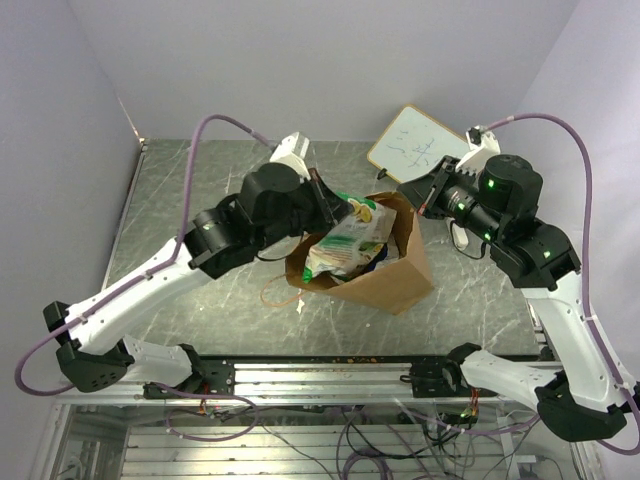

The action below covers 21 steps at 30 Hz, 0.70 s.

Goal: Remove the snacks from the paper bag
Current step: Take out the snack from the paper bag.

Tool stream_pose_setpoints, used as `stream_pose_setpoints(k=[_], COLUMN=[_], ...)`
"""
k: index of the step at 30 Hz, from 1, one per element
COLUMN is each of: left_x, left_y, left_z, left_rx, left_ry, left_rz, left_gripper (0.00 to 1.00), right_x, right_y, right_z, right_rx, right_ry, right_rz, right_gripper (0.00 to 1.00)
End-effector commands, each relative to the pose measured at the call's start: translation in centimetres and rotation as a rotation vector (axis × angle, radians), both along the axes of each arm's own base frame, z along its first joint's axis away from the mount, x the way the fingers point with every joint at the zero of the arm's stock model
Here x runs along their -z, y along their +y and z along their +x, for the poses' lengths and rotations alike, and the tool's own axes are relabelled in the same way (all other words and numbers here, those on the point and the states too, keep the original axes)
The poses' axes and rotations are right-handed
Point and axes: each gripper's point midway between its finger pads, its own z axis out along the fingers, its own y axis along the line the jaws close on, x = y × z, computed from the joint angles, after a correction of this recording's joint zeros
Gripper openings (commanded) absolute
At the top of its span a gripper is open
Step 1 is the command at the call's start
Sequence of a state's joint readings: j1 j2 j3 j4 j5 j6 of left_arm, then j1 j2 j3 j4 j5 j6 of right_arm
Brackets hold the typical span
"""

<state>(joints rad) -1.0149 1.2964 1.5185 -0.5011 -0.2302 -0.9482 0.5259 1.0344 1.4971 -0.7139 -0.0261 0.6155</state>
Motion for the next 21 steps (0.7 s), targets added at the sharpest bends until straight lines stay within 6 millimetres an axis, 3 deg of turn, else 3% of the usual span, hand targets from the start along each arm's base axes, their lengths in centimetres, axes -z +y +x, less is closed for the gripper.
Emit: stream_pose_setpoints(k=[1,7,12,17,21], left_x=[-6.9,-14.9,-19.2,-21.7,-20.5], left_y=[2.7,6.6,10.5,14.9,19.4], left_z=[-1.3,-1.9,-1.5,-0.4,1.4], left_rx=[0.058,0.039,-0.077,-0.262,-0.509], left_ry=[-0.121,-0.323,-0.445,-0.508,-0.459], left_rz=[-0.065,-0.069,0.001,0.056,0.16], left_gripper=[0.07,0.07,0.07,0.07,0.07], right_x=[-3.1,-2.6,-3.0,-4.0,-4.8], right_y=[-2.1,-5.6,-7.6,-8.9,-9.5], right_z=[0.2,0.7,0.3,0.0,0.1], right_rx=[0.098,0.285,0.361,0.393,0.408], right_ry=[-0.106,-0.082,-0.111,-0.163,-0.195], right_rz=[0.002,-0.043,-0.067,-0.119,-0.151], right_gripper=[0.0,0.0,0.0,0.0,0.0])
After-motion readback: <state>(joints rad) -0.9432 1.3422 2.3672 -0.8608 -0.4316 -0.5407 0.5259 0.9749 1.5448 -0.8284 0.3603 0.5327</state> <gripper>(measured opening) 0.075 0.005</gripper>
